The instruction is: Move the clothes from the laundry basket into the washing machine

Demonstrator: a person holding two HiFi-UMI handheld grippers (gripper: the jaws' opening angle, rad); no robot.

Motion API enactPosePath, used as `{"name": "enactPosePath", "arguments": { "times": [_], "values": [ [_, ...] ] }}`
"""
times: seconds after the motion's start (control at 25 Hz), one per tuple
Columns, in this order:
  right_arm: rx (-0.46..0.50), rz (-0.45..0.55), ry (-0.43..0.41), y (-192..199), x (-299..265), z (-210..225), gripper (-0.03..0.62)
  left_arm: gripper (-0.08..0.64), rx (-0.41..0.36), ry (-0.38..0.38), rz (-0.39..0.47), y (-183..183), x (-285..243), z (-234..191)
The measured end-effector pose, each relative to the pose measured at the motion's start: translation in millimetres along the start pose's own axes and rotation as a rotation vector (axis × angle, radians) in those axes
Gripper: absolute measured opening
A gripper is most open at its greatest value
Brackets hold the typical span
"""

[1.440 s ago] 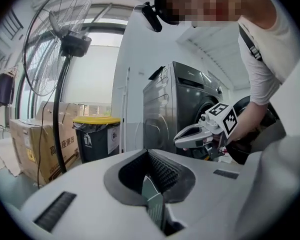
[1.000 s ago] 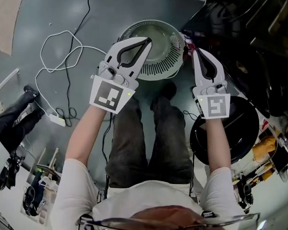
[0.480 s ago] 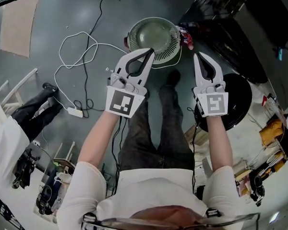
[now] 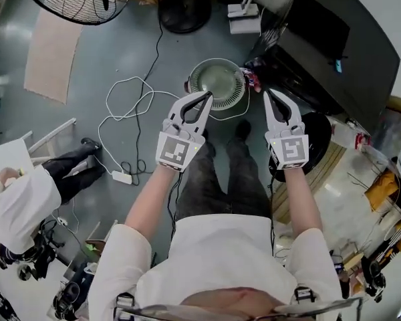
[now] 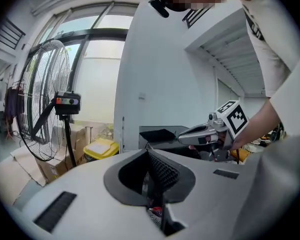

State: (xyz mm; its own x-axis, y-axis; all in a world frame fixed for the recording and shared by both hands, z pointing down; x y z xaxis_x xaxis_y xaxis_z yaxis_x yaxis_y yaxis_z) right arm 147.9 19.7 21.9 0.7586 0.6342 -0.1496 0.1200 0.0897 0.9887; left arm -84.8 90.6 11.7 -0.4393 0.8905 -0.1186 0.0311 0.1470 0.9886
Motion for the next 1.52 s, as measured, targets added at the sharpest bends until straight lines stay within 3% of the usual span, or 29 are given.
{"name": "enactPosePath", "arguments": {
  "times": [0.12,0.36,0.52,0.8,1.24,1.52],
  "values": [
    [-0.037,-0.01,0.009,-33,15,-2,0.011,0.006,0.031,0.031,-0.031,-28,9,10],
    [-0.014,-0.03,0.062,-87,41,-2,0.011,0.006,0.041,0.057,-0.057,-80,26,28],
    [0.011,-0.033,0.07,-124,60,-2,0.011,0.005,0.066,0.061,-0.026,-116,42,37],
    [0.058,0.046,0.097,-187,83,5,0.011,0.006,0.045,0.055,0.025,-163,55,40],
    [0.092,0.14,0.132,-240,122,-5,0.011,0.006,0.032,0.045,0.149,-223,63,51],
    [0.13,0.166,0.137,-250,139,-12,0.011,0.006,0.0,0.057,0.195,-246,56,45]
  ]
}}
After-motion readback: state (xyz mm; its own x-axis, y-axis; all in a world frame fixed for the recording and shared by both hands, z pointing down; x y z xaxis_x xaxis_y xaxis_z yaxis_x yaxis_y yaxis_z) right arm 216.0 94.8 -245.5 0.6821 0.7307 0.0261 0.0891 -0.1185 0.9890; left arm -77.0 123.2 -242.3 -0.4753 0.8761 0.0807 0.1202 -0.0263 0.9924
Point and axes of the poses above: the fingertips, and each gripper's own axes: x backward along the fingers, z to its right, y out of its underside, the point moved 9 cm from there along x, backward along the fingers, and after that the axes turned 11 degrees about z, right-handed, at the moved point
